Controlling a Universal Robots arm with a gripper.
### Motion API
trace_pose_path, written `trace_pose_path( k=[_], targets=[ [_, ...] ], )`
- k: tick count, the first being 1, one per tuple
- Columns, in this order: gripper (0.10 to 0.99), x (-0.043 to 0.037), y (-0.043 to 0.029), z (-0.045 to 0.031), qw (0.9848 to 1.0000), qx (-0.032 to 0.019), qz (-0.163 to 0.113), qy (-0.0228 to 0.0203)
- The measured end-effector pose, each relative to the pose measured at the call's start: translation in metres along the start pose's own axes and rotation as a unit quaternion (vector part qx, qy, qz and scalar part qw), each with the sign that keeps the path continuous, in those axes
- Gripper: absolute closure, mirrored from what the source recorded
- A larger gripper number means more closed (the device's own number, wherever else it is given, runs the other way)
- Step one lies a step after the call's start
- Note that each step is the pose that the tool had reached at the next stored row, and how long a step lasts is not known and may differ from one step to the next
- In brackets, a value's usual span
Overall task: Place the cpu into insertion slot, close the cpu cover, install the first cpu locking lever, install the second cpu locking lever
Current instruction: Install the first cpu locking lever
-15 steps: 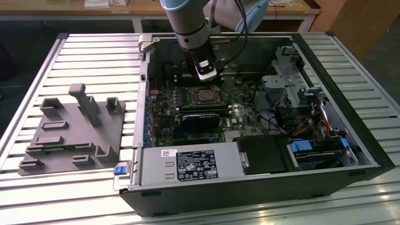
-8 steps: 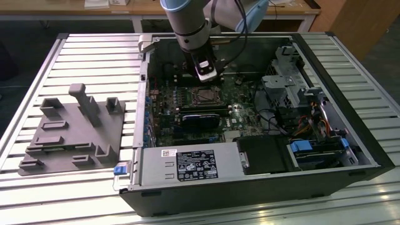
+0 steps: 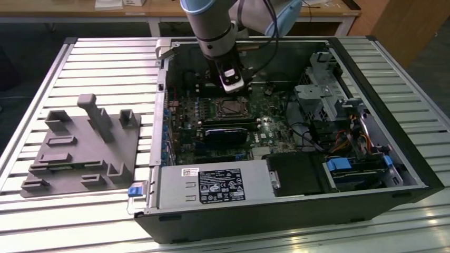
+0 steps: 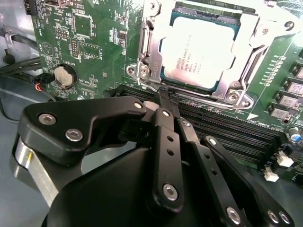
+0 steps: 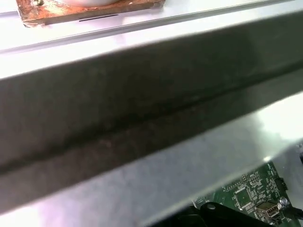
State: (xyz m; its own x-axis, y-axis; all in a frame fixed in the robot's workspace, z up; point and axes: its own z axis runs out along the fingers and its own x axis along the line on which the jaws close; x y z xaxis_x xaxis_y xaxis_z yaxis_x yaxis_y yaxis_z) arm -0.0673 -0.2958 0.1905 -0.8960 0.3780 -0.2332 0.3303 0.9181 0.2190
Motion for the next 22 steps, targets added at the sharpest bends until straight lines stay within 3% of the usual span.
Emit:
trace_pose_path(
  k=[19, 22],
  targets=[
    [0.980, -0.0062, -0.0051, 0.0007, 1.0000, -0.0007, 0.000, 0.0002],
    [0.980, -0.0069, -0.0046, -0.0023, 1.0000, -0.0001, 0.002, -0.0001]
  ],
)
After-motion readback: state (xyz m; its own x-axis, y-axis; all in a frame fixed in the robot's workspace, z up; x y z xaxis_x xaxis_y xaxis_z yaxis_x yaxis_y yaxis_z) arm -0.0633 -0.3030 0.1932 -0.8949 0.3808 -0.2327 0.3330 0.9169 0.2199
